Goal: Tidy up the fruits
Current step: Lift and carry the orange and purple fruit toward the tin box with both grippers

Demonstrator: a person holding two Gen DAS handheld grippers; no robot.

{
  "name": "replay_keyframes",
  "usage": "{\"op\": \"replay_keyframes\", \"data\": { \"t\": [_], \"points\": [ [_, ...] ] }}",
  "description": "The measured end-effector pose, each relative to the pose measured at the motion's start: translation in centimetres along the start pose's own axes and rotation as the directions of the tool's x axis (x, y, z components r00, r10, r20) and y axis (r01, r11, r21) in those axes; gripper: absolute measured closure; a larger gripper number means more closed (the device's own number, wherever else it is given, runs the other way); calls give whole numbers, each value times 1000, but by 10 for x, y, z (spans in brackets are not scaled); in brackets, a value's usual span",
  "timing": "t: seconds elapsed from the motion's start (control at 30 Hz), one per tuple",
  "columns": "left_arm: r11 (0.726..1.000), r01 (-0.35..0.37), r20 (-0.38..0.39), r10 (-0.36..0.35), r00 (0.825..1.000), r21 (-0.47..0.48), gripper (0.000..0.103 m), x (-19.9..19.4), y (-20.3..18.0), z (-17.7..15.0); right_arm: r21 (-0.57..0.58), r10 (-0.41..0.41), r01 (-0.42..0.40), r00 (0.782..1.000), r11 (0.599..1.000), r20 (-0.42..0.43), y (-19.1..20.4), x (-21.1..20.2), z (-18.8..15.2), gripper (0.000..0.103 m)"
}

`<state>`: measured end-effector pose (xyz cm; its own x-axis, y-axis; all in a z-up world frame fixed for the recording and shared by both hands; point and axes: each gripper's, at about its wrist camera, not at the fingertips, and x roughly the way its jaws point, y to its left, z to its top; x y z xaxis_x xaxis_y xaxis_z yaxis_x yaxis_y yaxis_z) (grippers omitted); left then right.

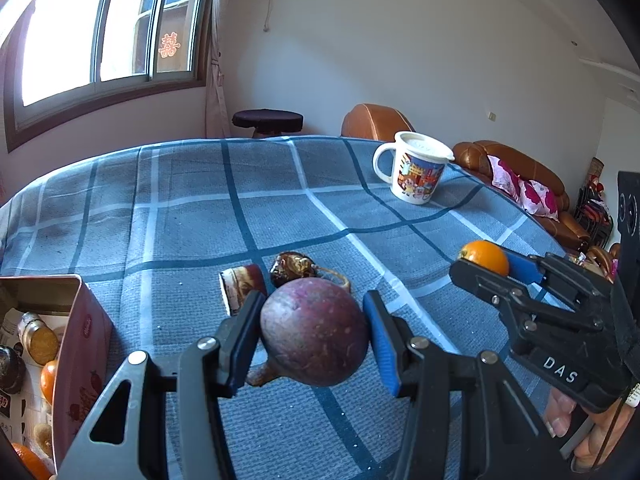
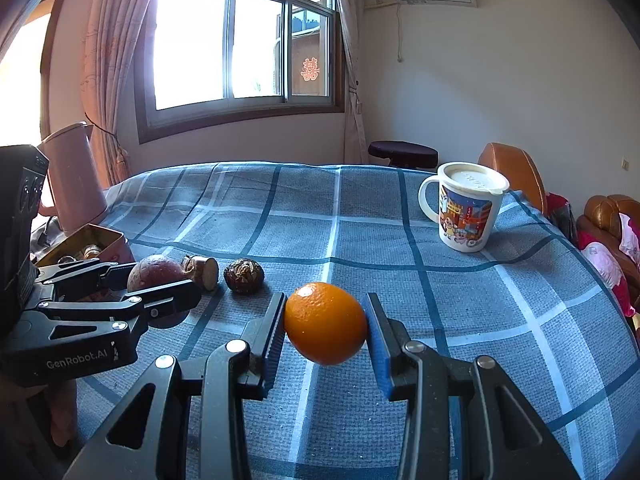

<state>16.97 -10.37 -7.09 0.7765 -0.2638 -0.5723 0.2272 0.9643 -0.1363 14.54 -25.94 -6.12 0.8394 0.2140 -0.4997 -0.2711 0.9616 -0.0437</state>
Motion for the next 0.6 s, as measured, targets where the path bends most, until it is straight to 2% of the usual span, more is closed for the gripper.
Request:
{"op": "replay_keyframes", "data": {
  "t": [0.6],
  "points": [
    [999,-33,56,32,998,11,50,-13,-1,-2,-9,6,-6,999,1000,47,1,-9,-1,63]
  ]
}}
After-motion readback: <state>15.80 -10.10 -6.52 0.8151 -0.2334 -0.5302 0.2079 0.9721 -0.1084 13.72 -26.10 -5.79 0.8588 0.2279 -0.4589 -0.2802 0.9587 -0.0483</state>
